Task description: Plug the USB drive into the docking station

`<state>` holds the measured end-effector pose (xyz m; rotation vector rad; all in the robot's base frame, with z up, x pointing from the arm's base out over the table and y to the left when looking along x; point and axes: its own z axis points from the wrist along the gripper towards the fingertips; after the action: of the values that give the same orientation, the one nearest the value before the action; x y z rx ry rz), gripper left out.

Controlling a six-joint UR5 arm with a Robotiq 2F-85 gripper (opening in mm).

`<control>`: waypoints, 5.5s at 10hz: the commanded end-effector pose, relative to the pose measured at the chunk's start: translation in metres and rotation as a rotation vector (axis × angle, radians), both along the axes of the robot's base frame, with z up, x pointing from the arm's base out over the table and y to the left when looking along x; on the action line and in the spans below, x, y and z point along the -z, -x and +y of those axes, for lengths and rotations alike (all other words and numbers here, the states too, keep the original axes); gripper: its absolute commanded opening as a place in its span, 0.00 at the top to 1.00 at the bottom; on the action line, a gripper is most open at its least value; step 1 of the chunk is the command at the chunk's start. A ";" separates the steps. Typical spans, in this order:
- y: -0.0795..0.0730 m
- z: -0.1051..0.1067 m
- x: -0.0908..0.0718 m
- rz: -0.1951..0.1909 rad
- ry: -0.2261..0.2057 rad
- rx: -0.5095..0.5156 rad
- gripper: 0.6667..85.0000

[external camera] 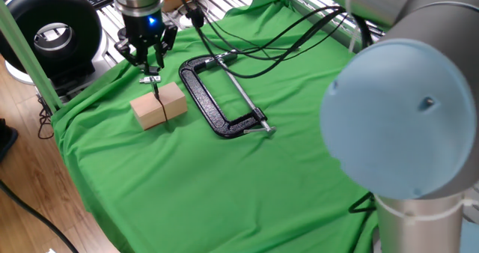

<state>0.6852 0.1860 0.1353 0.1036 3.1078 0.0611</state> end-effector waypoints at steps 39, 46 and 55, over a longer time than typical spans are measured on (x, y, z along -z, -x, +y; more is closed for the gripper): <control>0.003 0.001 0.062 0.013 -0.003 0.069 0.67; 0.002 0.001 0.066 0.009 0.000 0.071 0.67; 0.003 0.001 0.071 0.010 0.003 0.078 0.69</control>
<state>0.6840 0.1850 0.0632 0.2117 3.1048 0.0385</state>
